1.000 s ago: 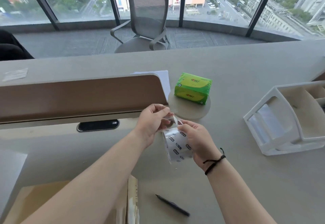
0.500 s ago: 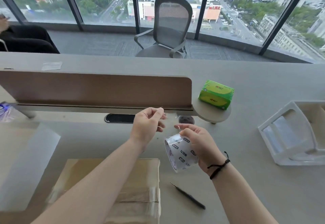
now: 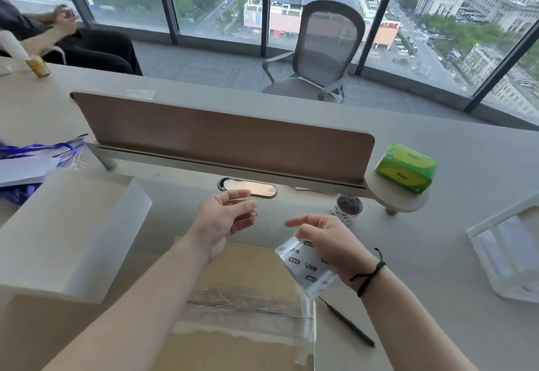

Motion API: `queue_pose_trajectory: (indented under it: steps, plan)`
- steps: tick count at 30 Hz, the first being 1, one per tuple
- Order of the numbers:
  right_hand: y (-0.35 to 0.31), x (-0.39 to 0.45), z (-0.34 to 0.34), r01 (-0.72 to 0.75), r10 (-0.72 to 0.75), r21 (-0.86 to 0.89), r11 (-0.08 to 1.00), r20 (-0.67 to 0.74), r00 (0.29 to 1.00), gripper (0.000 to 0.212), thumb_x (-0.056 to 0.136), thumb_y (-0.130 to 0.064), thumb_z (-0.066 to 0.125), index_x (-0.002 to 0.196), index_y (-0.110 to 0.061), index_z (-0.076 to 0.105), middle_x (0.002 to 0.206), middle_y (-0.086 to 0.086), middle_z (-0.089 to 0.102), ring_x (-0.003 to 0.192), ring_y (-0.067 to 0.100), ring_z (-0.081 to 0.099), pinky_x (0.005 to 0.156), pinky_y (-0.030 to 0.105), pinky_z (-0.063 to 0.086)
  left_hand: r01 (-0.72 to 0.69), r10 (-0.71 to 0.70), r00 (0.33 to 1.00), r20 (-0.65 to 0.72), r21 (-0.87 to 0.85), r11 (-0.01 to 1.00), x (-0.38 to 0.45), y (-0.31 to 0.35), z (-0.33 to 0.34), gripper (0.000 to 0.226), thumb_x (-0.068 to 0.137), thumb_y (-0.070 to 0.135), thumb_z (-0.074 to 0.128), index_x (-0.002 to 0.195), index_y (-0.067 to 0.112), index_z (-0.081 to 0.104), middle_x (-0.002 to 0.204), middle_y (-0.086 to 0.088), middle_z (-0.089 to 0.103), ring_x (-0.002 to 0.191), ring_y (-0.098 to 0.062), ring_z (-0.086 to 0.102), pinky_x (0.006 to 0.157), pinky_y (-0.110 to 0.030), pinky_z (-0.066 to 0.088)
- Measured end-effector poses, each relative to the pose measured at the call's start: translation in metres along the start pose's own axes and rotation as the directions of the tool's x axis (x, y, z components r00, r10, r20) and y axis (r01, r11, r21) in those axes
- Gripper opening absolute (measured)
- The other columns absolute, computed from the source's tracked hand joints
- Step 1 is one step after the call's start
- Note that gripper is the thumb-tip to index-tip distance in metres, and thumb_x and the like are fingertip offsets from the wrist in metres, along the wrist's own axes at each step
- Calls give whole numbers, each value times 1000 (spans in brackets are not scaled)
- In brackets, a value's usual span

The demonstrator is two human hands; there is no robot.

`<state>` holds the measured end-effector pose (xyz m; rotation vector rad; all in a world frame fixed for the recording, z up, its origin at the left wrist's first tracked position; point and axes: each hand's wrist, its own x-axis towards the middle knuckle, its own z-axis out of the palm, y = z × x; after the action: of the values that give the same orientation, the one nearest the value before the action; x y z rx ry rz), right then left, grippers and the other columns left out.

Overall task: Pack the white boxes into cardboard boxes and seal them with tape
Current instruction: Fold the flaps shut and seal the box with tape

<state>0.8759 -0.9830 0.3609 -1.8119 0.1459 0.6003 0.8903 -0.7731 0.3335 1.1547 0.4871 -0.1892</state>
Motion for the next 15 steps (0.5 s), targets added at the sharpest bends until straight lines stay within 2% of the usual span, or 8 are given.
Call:
queue_pose_trajectory:
  steps: [6, 8, 13, 15]
  plan:
    - [-19, 5, 43, -24, 35, -105, 994, 108, 994, 28, 89, -6, 56, 100, -21, 77, 69, 0, 62, 58, 16, 55, 53, 23, 49, -40, 40, 996, -79, 6, 999, -14, 6, -59, 27, 83, -6, 75, 107, 4, 66, 84, -15, 71, 68, -22, 68, 70, -31, 64]
    - [-24, 8, 61, -29, 46, -121, 992, 136, 990, 28, 89, -6, 56, 100, -21, 76, 68, 0, 62, 56, 15, 55, 52, 22, 49, -51, 47, 991, -125, -29, 998, -18, 6, -78, 27, 83, -7, 74, 106, 4, 66, 85, -16, 71, 69, -23, 68, 66, -31, 63]
    - [-33, 15, 108, -43, 76, -175, 984, 187, 979, 29, 90, -6, 55, 100, -23, 76, 64, -3, 63, 54, 15, 57, 51, 21, 47, -101, 68, 948, -311, -92, 991, -21, -2, -118, 25, 82, -10, 74, 103, 2, 65, 84, -17, 72, 68, -23, 69, 63, -29, 59]
    - [-37, 18, 126, -21, 66, -218, 976, 203, 977, 29, 90, -7, 55, 101, -25, 76, 68, -2, 63, 60, 19, 57, 54, 23, 47, -122, 74, 923, -378, -106, 987, -22, -6, -130, 24, 83, -12, 73, 101, 1, 65, 86, -19, 70, 67, -23, 67, 62, -28, 59]
